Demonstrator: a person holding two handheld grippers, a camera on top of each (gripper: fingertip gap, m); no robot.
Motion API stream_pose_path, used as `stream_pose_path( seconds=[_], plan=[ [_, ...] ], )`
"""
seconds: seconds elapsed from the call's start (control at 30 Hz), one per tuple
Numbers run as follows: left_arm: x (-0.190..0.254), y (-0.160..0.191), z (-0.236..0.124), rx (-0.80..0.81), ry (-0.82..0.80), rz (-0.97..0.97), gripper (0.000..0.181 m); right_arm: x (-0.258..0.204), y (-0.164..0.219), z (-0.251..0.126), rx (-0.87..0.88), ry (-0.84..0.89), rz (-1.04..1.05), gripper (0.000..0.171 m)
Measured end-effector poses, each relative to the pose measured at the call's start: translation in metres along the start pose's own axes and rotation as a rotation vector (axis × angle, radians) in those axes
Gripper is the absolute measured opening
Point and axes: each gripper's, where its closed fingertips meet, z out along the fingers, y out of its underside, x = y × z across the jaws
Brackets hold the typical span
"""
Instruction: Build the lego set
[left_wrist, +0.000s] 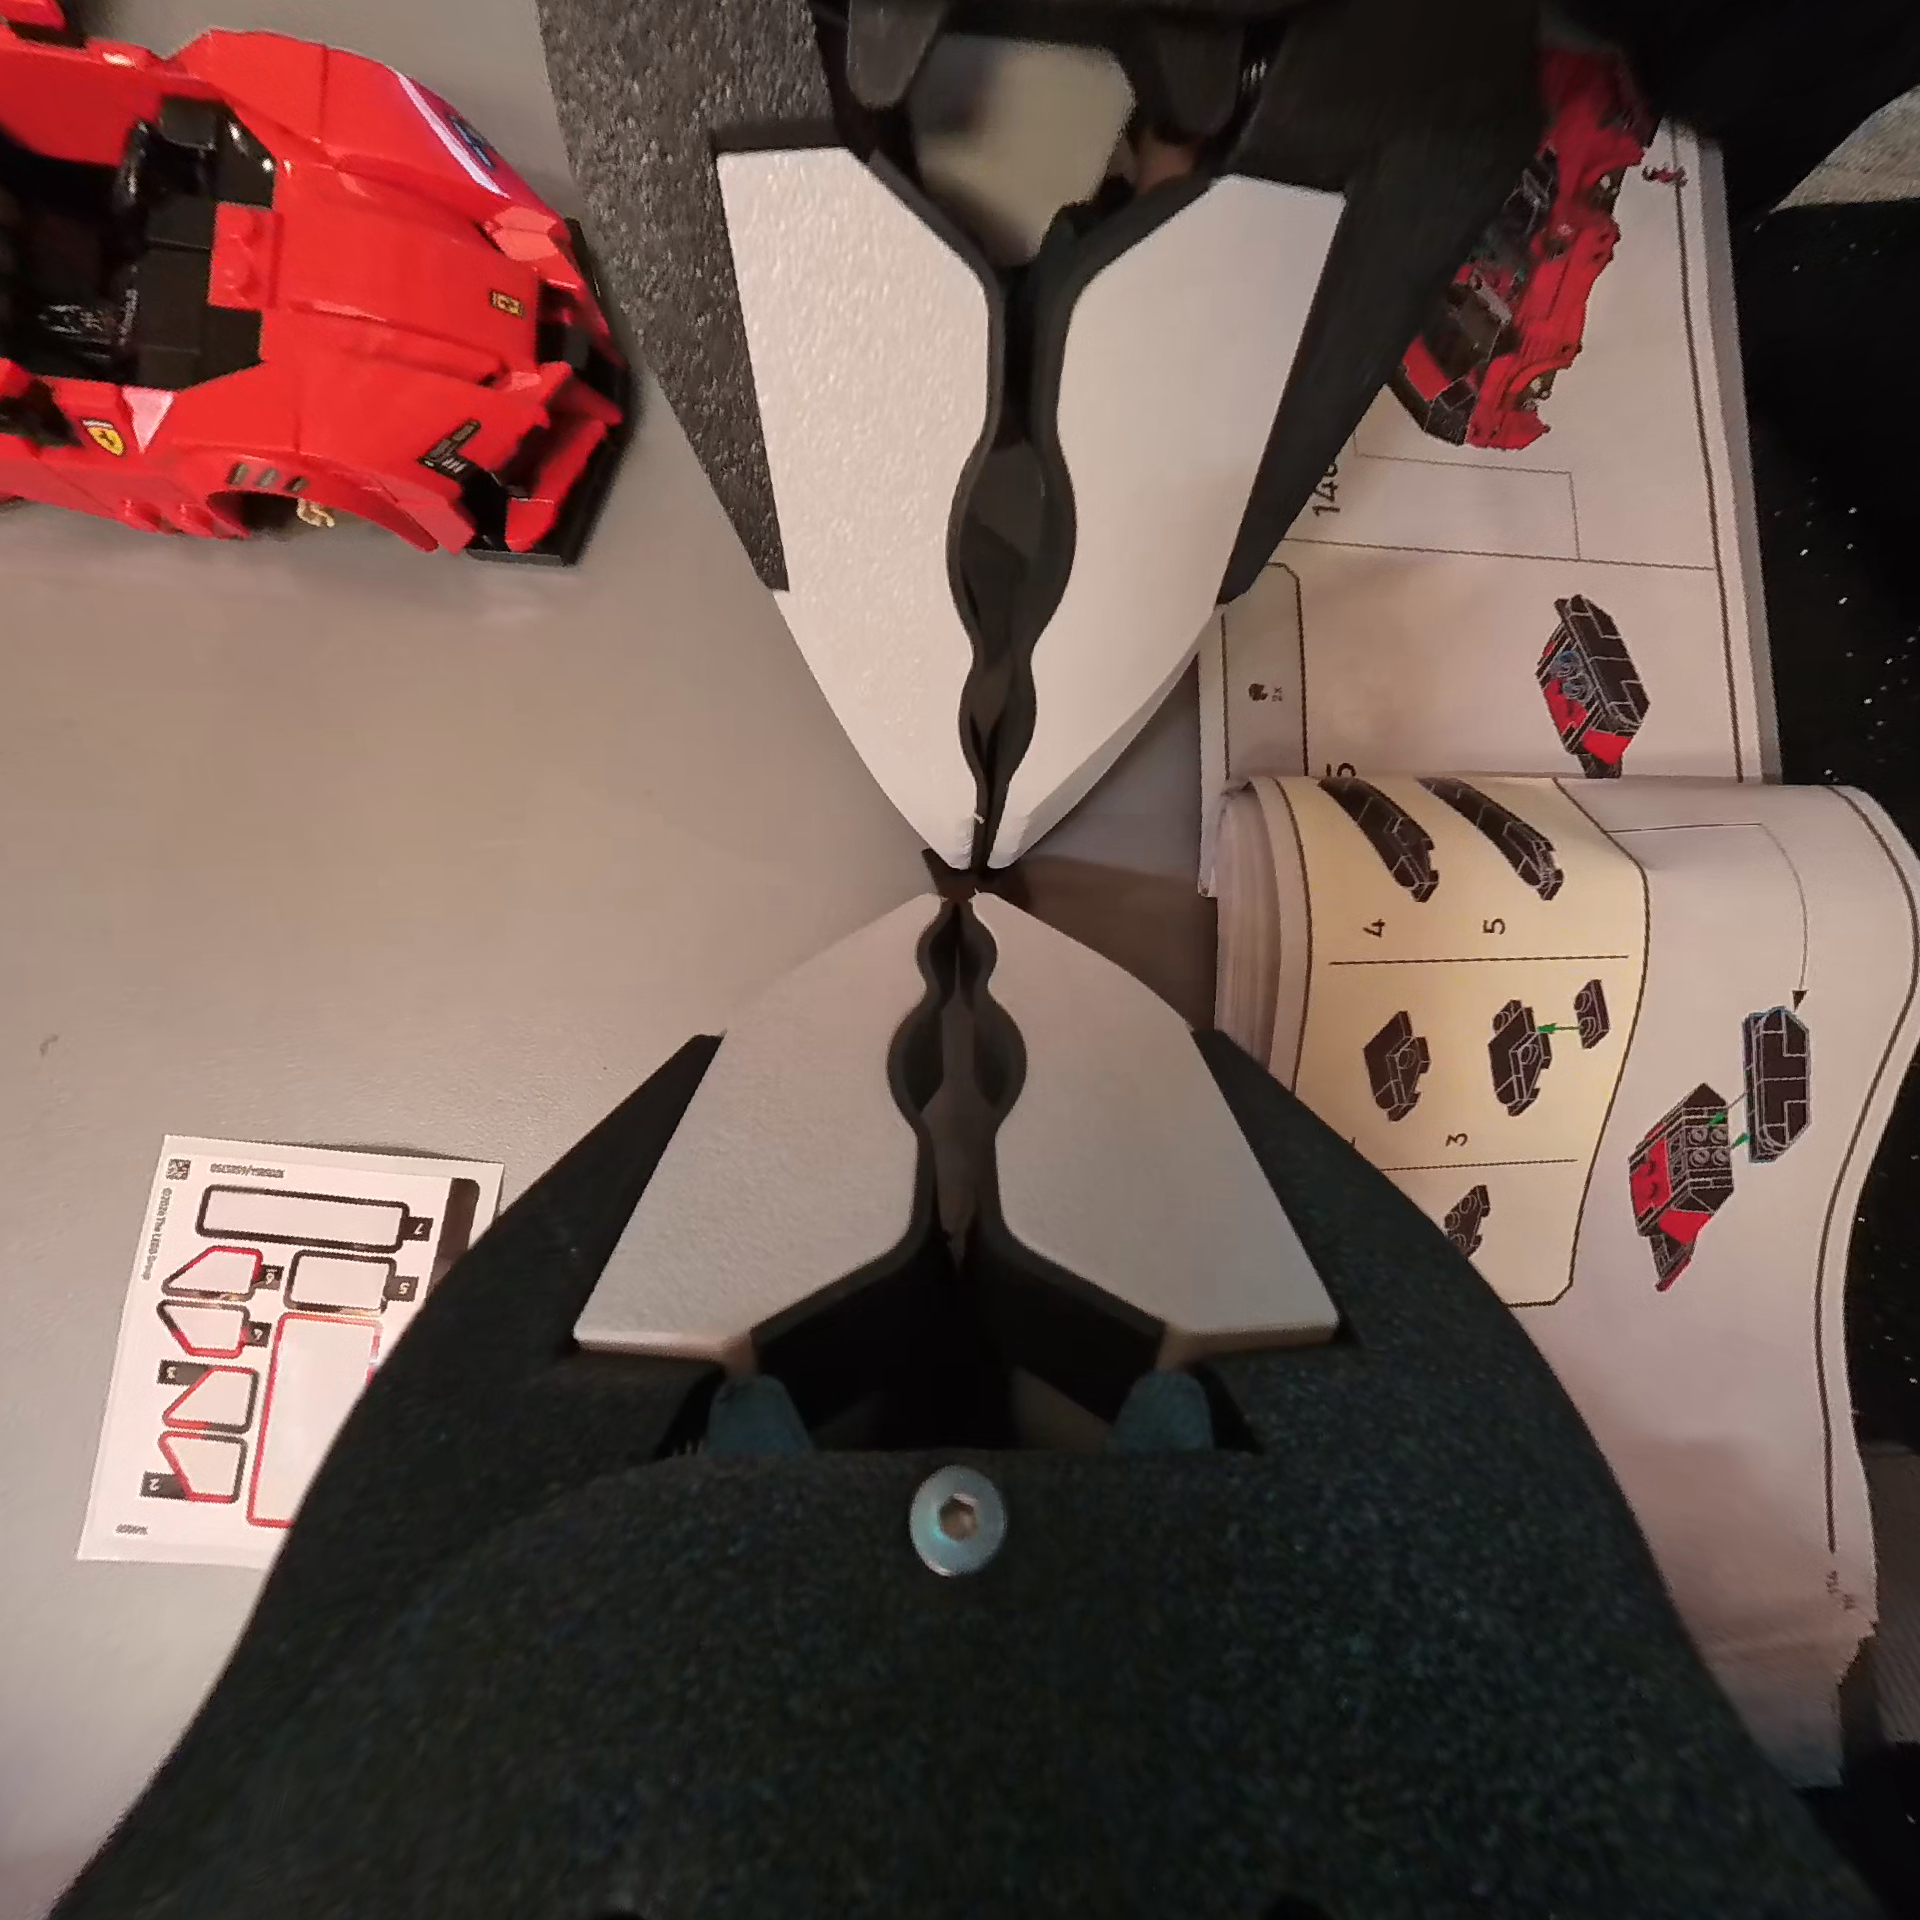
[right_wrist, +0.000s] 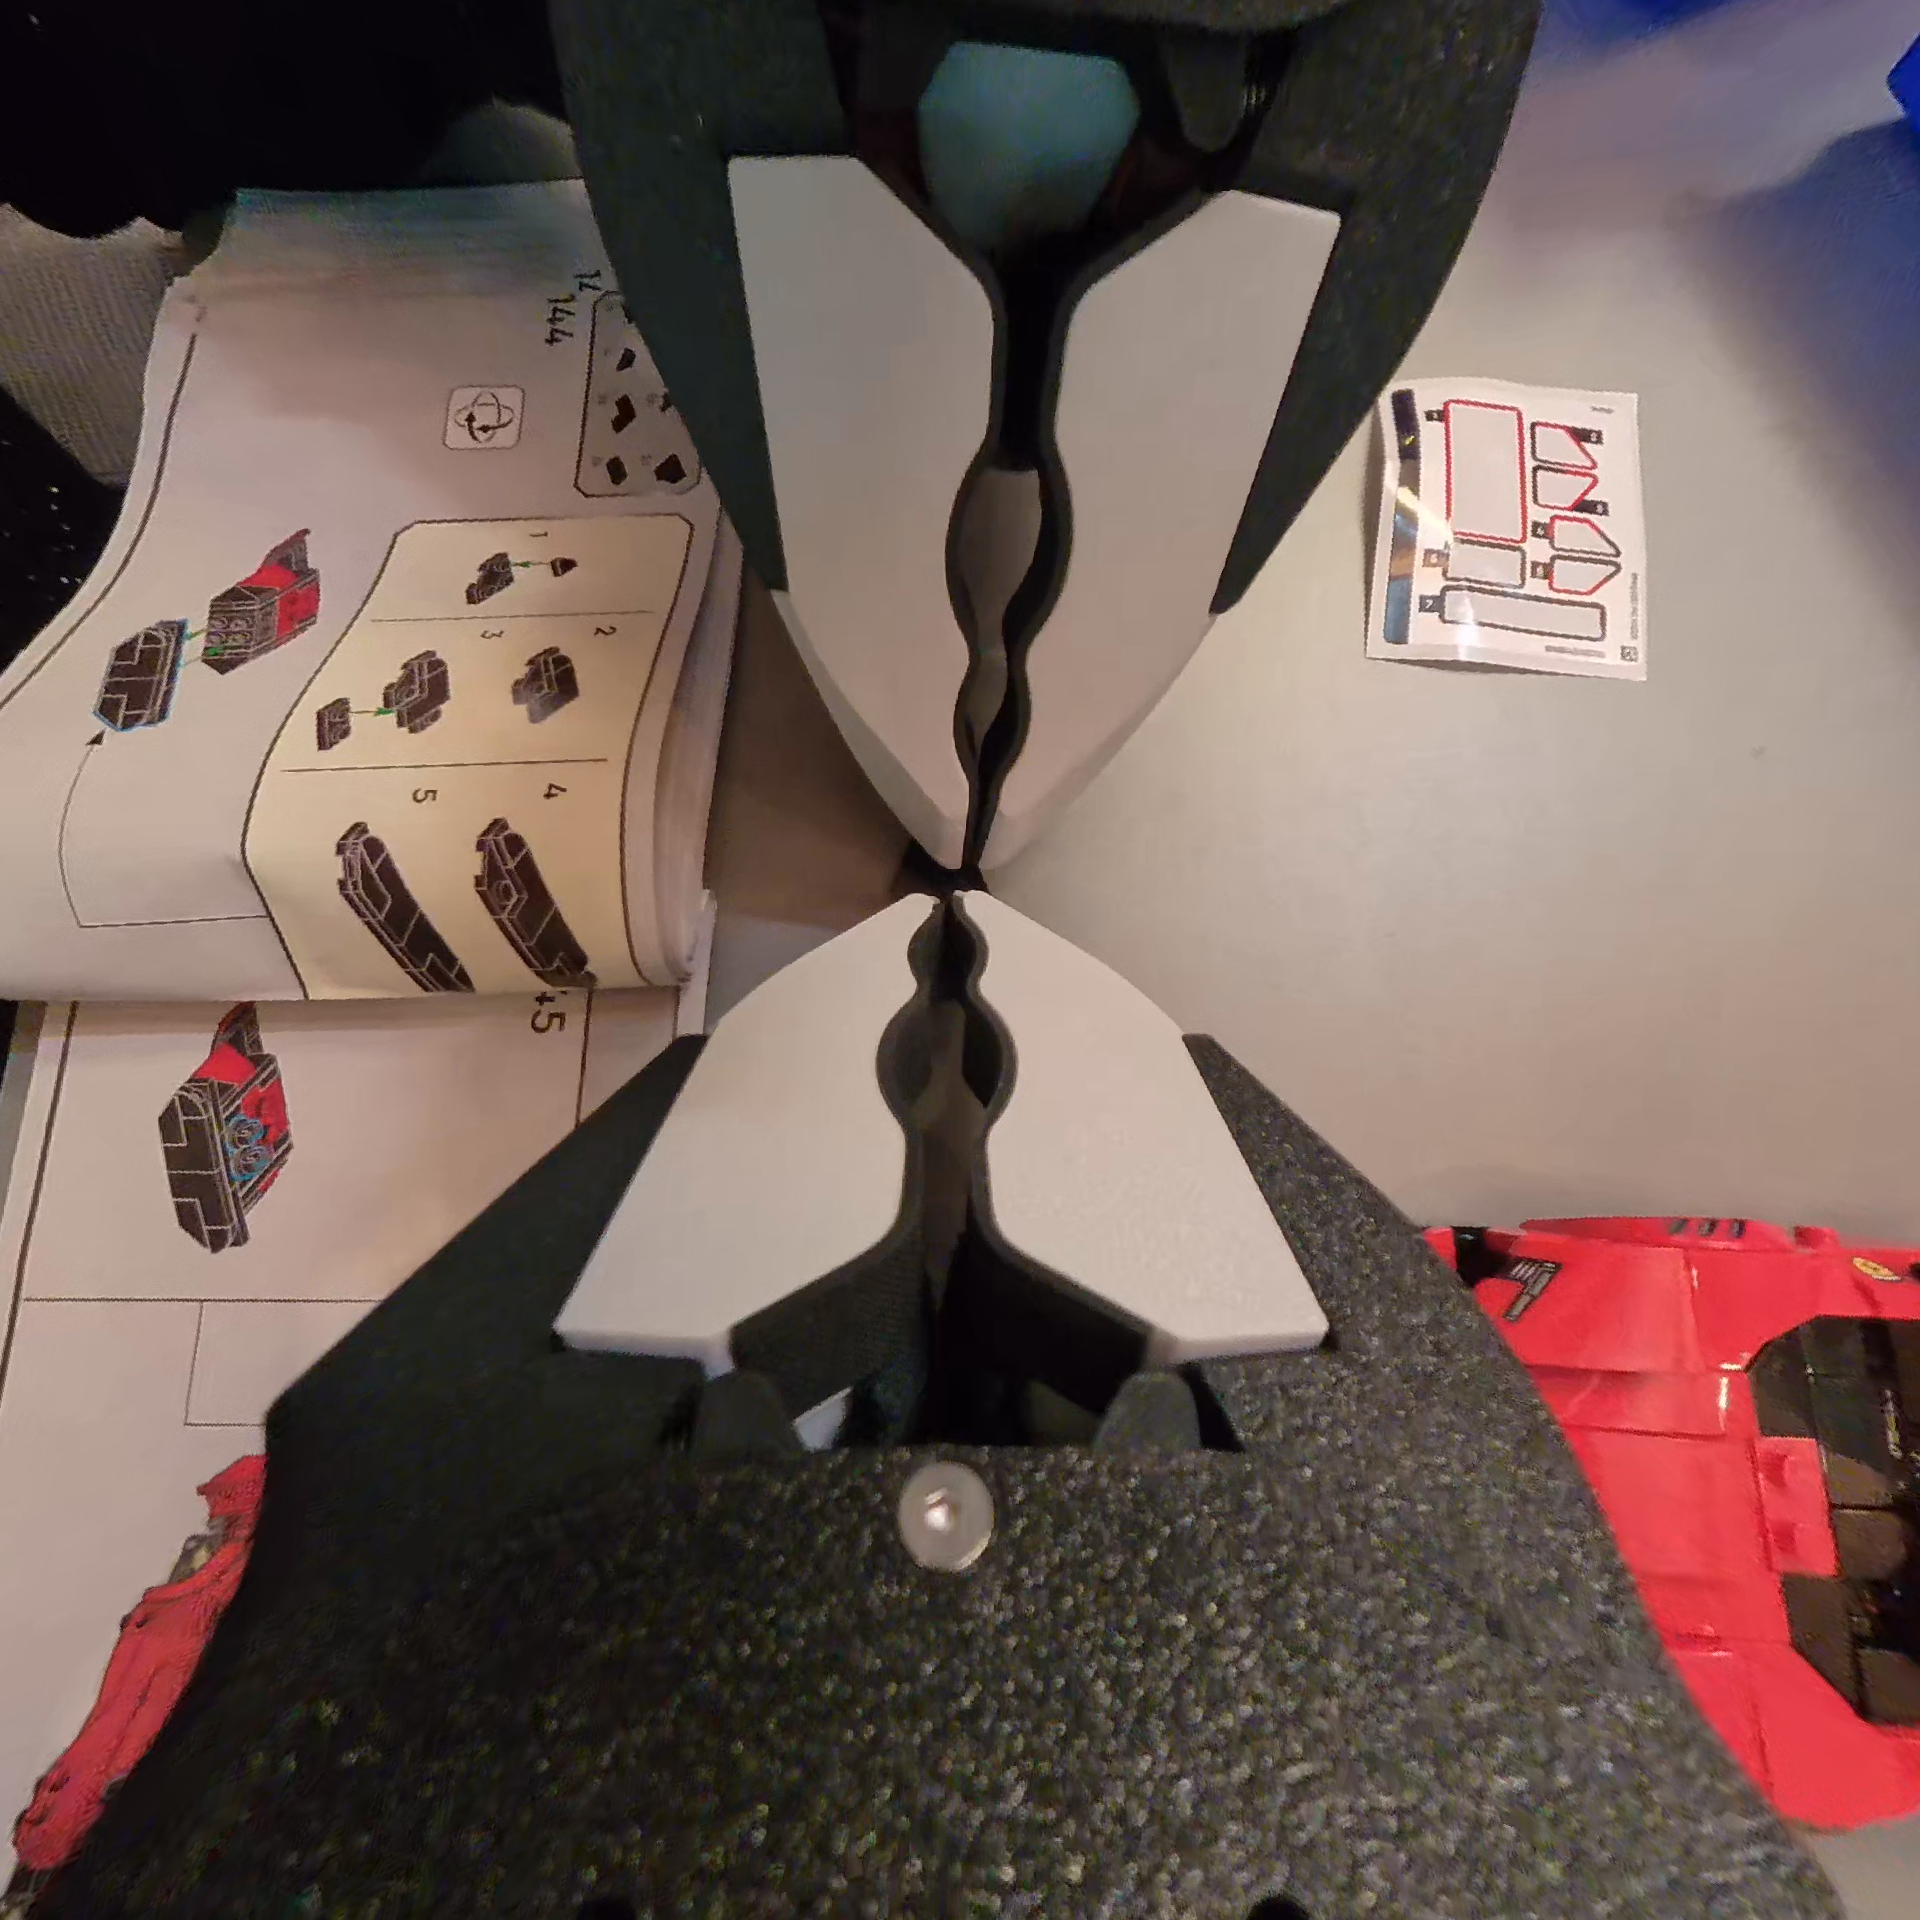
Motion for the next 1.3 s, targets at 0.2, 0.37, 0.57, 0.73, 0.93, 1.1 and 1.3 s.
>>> stream_pose_path(
  seconds=[0.2, 0.37, 0.57, 0.73, 0.93, 1.1, 1.3],
  plan=[
    [0.0001, 0.0001, -0.0001, 0.008, 0.007, -0.018, 0.0, -0.0003, 0.0006, 0.0001, -0.031, 0.009, 0.019, 0.0],
    [0.0002, 0.0002, -0.0004, 0.021, 0.013, -0.038, 0.0, -0.0003, 0.0008, 0.0001, -0.046, 0.019, 0.042, 0.001],
    [0.0002, 0.0002, -0.0004, 0.016, 0.011, -0.046, 0.0, 0.0002, 0.0009, 0.0001, -0.035, 0.019, 0.077, 0.0],
    [0.0002, 0.0003, -0.0005, 0.016, 0.011, -0.052, 0.0, 0.0004, 0.001, 0.0001, -0.03, 0.013, 0.1, 0.001],
    [0.0003, 0.0004, -0.0004, 0.012, 0.006, -0.054, 0.0, 0.0005, 0.001, 0.0002, -0.047, 0.024, 0.109, 0.001],
    [0.0002, 0.0004, -0.0004, 0.009, -0.003, -0.049, 0.0, 0.0006, 0.0009, 0.0002, -0.08, 0.05, 0.119, 0.001],
    [0.0002, 0.0004, -0.0005, 0.004, -0.015, -0.042, 0.0, 0.0007, 0.0008, 0.0002, -0.083, 0.059, 0.151, 0.001]
  ],
)
